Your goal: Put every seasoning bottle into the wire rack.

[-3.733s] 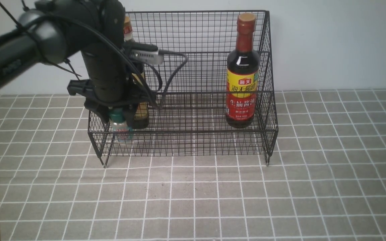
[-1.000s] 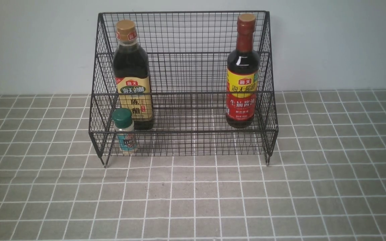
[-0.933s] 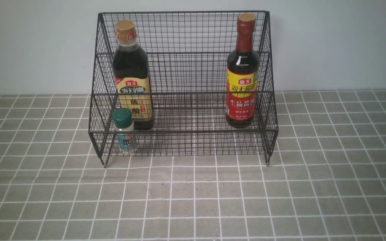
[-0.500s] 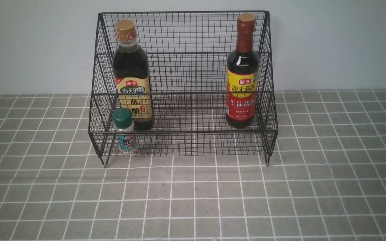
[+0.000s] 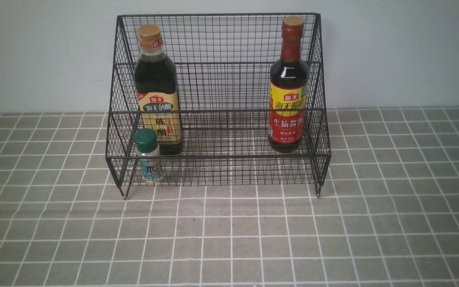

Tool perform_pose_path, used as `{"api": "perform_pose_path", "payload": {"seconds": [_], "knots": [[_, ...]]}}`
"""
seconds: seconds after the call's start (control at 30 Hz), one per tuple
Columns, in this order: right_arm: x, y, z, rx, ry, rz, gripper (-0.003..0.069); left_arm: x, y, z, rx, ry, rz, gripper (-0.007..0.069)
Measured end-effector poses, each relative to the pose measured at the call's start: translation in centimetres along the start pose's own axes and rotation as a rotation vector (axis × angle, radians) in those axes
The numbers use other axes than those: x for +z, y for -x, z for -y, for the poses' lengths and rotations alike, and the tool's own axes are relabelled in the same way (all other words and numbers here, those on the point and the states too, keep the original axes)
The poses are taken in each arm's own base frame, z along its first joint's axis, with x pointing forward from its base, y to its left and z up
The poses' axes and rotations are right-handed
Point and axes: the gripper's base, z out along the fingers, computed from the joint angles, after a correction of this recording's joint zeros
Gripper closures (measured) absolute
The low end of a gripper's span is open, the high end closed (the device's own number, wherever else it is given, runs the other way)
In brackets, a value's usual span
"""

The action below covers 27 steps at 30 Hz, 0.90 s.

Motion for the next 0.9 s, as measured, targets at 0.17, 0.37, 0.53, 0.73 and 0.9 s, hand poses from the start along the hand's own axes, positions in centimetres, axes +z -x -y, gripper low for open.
{"api": "perform_pose_path", "payload": {"seconds": [0.17, 0.37, 0.53, 0.73, 0.9], "knots": [[0.0, 0.0, 0.0, 0.000, 0.000, 0.000, 0.0671, 1.0, -4.9, -0.1, 0.011, 0.012, -0.090, 0.0631], [0.0, 0.0, 0.0, 0.000, 0.000, -0.001, 0.0671, 1.1, -5.7, 0.0, 0.052, -0.014, -0.135, 0.0631], [0.0, 0.0, 0.0, 0.000, 0.000, -0.001, 0.0672, 1.1, -5.7, 0.1, 0.078, -0.036, -0.137, 0.0631], [0.0, 0.0, 0.0, 0.000, 0.000, -0.001, 0.0672, 1.1, -5.7, 0.1, 0.084, -0.037, -0.137, 0.0631], [0.0, 0.0, 0.0, 0.000, 0.000, -0.001, 0.0672, 1.1, -5.7, 0.1, 0.084, -0.037, -0.137, 0.0631]]}}
